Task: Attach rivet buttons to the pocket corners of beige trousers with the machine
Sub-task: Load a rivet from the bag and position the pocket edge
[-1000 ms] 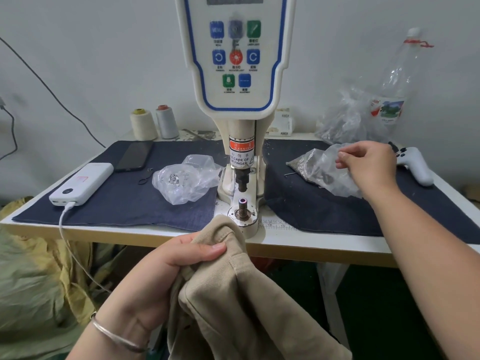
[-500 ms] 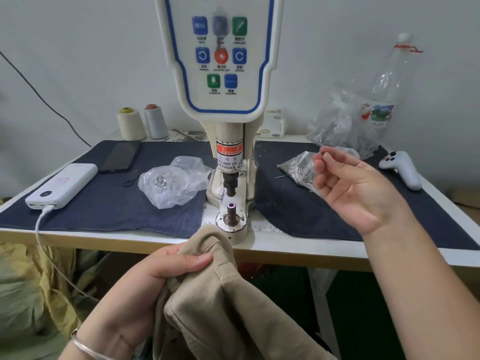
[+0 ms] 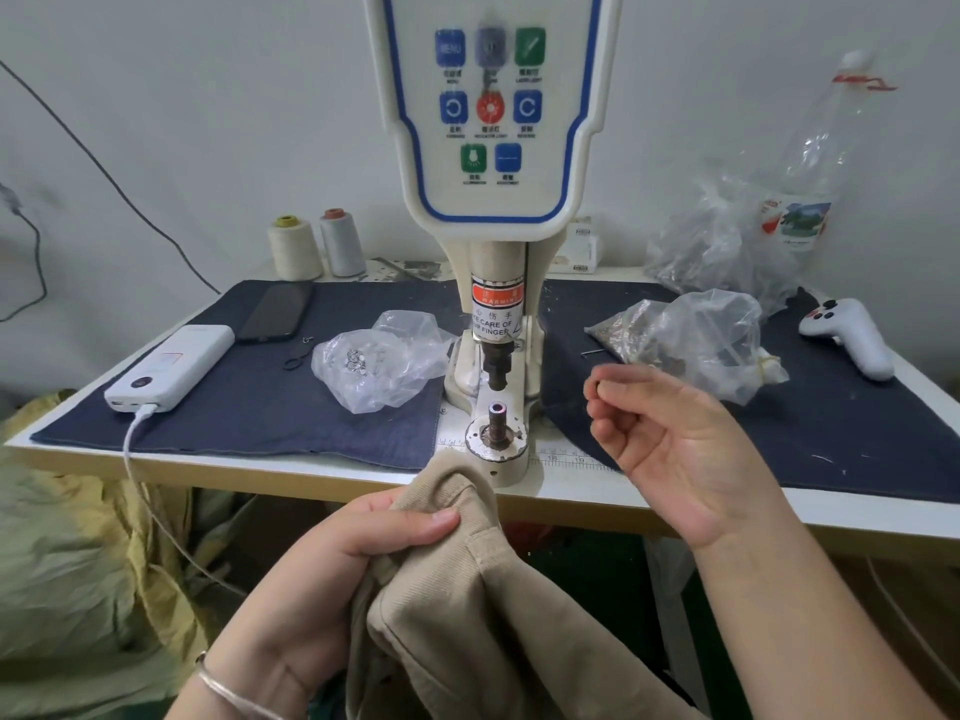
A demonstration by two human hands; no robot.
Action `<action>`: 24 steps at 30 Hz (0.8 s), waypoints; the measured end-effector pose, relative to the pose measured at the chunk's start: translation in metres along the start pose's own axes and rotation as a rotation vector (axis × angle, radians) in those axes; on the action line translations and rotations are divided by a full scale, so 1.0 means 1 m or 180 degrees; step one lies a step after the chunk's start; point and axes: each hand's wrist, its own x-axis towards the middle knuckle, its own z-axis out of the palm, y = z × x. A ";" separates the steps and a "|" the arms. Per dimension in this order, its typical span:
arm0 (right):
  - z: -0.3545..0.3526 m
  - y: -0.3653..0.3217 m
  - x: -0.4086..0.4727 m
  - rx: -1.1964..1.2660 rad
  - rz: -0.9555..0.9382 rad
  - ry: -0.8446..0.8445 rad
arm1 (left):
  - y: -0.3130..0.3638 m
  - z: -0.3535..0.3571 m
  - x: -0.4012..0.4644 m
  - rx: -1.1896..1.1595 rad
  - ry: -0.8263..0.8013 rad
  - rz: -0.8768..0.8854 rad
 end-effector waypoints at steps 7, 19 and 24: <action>0.003 0.026 0.007 -0.1386 -0.0011 0.0506 | 0.001 -0.004 -0.001 -0.0035 0.0059 0.0026; 0.018 0.039 0.028 -0.1377 -0.0128 0.0613 | 0.001 -0.004 -0.002 0.0000 0.0065 -0.0001; 0.026 0.041 0.032 -0.1303 -0.0123 0.0613 | 0.001 -0.005 -0.002 -0.0019 0.0070 -0.0009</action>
